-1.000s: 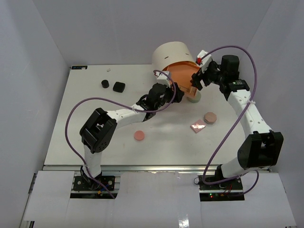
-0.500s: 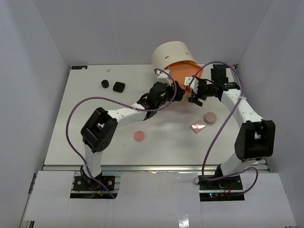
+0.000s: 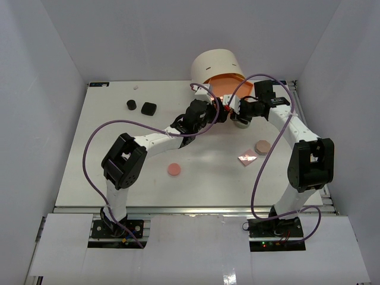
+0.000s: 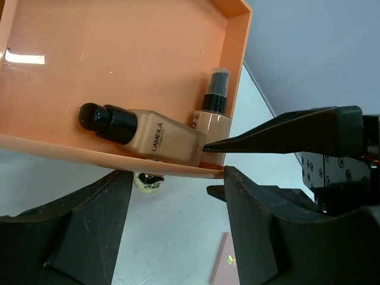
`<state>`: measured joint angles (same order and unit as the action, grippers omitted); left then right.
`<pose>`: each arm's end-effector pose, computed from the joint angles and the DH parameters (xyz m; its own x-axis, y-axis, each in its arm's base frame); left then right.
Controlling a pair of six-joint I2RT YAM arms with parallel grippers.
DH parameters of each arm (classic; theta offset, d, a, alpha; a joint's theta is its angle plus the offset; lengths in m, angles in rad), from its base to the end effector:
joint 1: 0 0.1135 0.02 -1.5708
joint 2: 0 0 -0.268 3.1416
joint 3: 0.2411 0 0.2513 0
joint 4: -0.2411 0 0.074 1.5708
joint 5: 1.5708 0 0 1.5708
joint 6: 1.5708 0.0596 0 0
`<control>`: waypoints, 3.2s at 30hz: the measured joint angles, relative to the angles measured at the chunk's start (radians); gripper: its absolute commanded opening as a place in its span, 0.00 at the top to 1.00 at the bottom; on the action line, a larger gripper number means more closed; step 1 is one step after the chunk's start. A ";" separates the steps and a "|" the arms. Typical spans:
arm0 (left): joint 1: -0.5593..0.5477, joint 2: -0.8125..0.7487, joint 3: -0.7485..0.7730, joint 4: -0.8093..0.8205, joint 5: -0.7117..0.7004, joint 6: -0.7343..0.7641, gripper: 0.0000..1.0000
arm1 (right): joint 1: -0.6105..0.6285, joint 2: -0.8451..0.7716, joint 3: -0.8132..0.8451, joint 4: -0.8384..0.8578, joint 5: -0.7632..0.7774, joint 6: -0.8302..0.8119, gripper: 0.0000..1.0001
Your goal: Organize the makeup
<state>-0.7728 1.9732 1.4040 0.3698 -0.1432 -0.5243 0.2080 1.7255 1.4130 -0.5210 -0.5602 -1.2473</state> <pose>0.3591 -0.3382 0.2528 -0.4186 -0.2839 -0.8627 0.4405 0.7672 -0.4662 0.3806 0.1127 0.2682 0.2670 -0.7646 -0.5867 -0.8535 0.0951 -0.5124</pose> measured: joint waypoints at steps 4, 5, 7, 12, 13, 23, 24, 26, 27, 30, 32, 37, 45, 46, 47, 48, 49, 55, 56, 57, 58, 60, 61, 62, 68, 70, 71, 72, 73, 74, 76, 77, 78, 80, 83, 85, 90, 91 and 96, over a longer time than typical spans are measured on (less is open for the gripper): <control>0.003 0.000 0.001 -0.001 0.000 -0.002 0.27 | 0.002 0.000 0.001 0.005 -0.001 0.021 0.59; 0.003 0.000 0.001 -0.001 0.000 -0.003 0.27 | 0.002 0.000 0.001 0.008 -0.001 0.027 0.60; 0.004 0.000 0.001 -0.001 0.000 -0.005 0.27 | 0.002 0.000 0.001 0.016 -0.002 0.043 0.61; 0.005 0.000 0.001 0.000 0.002 -0.008 0.27 | 0.003 -0.003 0.000 0.043 -0.004 0.086 0.63; 0.005 0.000 0.001 0.001 0.002 -0.008 0.27 | 0.003 -0.006 -0.001 0.050 -0.003 0.095 0.65; 0.015 0.000 0.001 0.018 0.013 -0.018 0.27 | 0.002 -0.022 -0.005 0.052 0.011 0.203 0.92; 0.016 0.000 0.001 0.019 0.014 -0.018 0.26 | 0.002 -0.022 -0.005 0.052 0.012 0.207 0.92; 0.018 0.000 0.001 0.020 0.017 -0.018 0.26 | 0.002 -0.023 -0.005 0.052 0.012 0.212 0.92; 0.018 -0.001 -0.001 0.021 0.019 -0.018 0.26 | 0.002 -0.024 -0.005 0.052 0.013 0.213 0.92; 0.019 -0.023 -0.033 0.039 0.035 -0.018 0.23 | 0.002 -0.033 -0.005 0.046 0.015 0.209 0.92; 0.021 -0.060 -0.073 0.047 0.050 -0.017 0.20 | 0.002 -0.047 -0.005 0.034 0.015 0.194 0.92; 0.024 -0.211 -0.173 0.047 0.074 0.007 0.16 | 0.002 -0.077 0.014 -0.053 0.008 0.142 0.92; 0.035 -0.576 -0.303 -0.014 0.094 0.109 0.10 | 0.000 -0.062 0.123 -0.212 0.001 0.052 0.92; 0.038 -0.634 -0.331 -0.042 0.095 0.125 0.08 | 0.000 -0.054 0.137 -0.232 0.000 0.041 0.92; 0.043 -0.691 -0.356 -0.070 0.092 0.142 0.08 | 0.000 -0.043 0.157 -0.256 -0.001 0.026 0.92; 0.048 -0.752 -0.382 -0.098 0.088 0.159 0.07 | 0.001 -0.030 0.179 -0.280 -0.001 0.010 0.92; 0.053 -0.817 -0.408 -0.127 0.082 0.172 0.07 | 0.002 -0.016 0.202 -0.301 -0.002 -0.004 0.92; 0.069 -1.118 -0.518 -0.259 0.030 0.221 0.06 | 0.006 0.056 0.343 -0.432 -0.003 -0.080 0.92; 0.069 -1.150 -0.539 -0.282 0.023 0.221 0.06 | 0.007 0.069 0.367 -0.455 -0.004 -0.090 0.92; 0.069 -1.181 -0.566 -0.310 0.018 0.221 0.06 | 0.008 0.081 0.389 -0.475 -0.004 -0.099 0.92; 0.070 -1.209 -0.589 -0.336 0.012 0.220 0.06 | 0.010 0.093 0.411 -0.497 -0.004 -0.110 0.92; 0.070 -1.256 -0.628 -0.383 0.003 0.217 0.06 | 0.015 0.117 0.456 -0.546 -0.003 -0.136 0.92; 0.070 -1.275 -0.644 -0.405 -0.001 0.215 0.06 | 0.016 0.128 0.477 -0.566 -0.001 -0.148 0.92; 0.070 -1.292 -0.658 -0.425 -0.005 0.212 0.06 | 0.017 0.139 0.499 -0.586 0.001 -0.160 0.92; 0.070 -1.352 -0.691 -0.488 -0.017 0.199 0.06 | 0.018 0.233 0.672 -0.721 0.005 -0.234 0.92; 0.070 -1.359 -0.691 -0.493 -0.020 0.195 0.06 | 0.018 0.251 0.700 -0.740 0.004 -0.261 0.92; 0.070 -1.360 -0.691 -0.494 -0.020 0.193 0.06 | 0.018 0.253 0.701 -0.745 0.004 -0.275 0.92; 0.070 -1.361 -0.691 -0.496 -0.021 0.191 0.06 | 0.018 0.256 0.702 -0.750 0.004 -0.288 0.92; 0.070 -1.362 -0.691 -0.497 -0.022 0.190 0.06 | 0.018 0.258 0.702 -0.756 0.002 -0.300 0.92; 0.070 -1.362 -0.691 -0.499 -0.022 0.188 0.06 | 0.018 0.259 0.702 -0.763 -0.002 -0.312 0.92; 0.070 -1.360 -0.691 -0.499 -0.022 0.185 0.06 | 0.018 0.260 0.702 -0.773 -0.011 -0.334 0.92; 0.070 -1.359 -0.691 -0.500 -0.022 0.184 0.06 | 0.018 0.260 0.702 -0.777 -0.014 -0.343 0.92; 0.070 -1.358 -0.691 -0.501 -0.022 0.183 0.06 | 0.018 0.260 0.702 -0.782 -0.018 -0.352 0.92; 0.070 -1.356 -0.691 -0.501 -0.021 0.182 0.06 | 0.018 0.260 0.702 -0.790 -0.027 -0.365 0.92; 0.070 -1.350 -0.694 -0.498 -0.021 0.183 0.05 | 0.018 0.260 0.698 -0.796 -0.041 -0.385 0.92; 0.070 -1.337 -0.695 -0.494 -0.021 0.187 0.05 | 0.018 0.260 0.691 -0.799 -0.054 -0.400 0.92; 0.070 -1.255 -0.693 -0.445 -0.021 0.211 0.04 | 0.025 0.260 0.677 -0.787 -0.111 -0.446 0.92; 0.070 -1.229 -0.690 -0.430 -0.021 0.218 0.04 | 0.027 0.260 0.675 -0.786 -0.120 -0.451 0.92; 0.072 -1.078 -0.637 -0.350 -0.019 0.255 0.03 | 0.033 0.261 0.666 -0.782 -0.155 -0.462 0.92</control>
<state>-0.7008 0.8955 0.7674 0.0196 -0.1618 -0.2695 0.2411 1.9869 2.0788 -1.3034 -0.7153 -1.7096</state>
